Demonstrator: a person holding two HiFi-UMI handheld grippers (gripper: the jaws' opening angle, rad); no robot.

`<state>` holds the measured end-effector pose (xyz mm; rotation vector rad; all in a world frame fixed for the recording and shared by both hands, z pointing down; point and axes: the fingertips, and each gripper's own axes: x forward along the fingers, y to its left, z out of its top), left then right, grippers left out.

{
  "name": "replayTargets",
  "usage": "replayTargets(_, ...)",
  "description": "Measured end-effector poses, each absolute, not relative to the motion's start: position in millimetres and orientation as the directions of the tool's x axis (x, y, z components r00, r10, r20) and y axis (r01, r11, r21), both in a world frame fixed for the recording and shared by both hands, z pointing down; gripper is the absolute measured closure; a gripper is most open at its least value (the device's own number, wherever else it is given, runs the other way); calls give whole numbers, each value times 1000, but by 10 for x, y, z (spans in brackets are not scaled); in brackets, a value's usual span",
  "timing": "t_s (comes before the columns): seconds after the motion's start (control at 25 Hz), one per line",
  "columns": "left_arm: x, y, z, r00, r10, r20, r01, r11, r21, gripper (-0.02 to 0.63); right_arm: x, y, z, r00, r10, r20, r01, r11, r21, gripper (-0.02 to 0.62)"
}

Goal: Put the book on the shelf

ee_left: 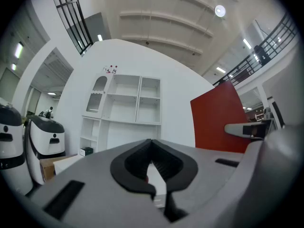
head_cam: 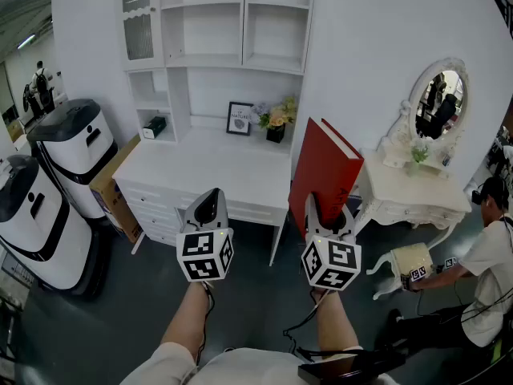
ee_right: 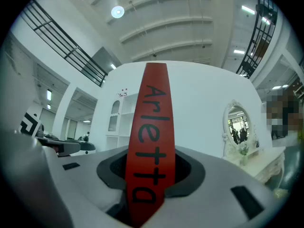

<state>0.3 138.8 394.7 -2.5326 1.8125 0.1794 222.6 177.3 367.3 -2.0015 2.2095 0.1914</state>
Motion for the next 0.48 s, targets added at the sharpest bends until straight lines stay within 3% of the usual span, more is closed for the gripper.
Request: replayTargets(0.48,-219,1301,3965,364,-926,-96,-929,-368,30,604,1934,1670,3783,-82,-985,-150,-995,89,-39,422)
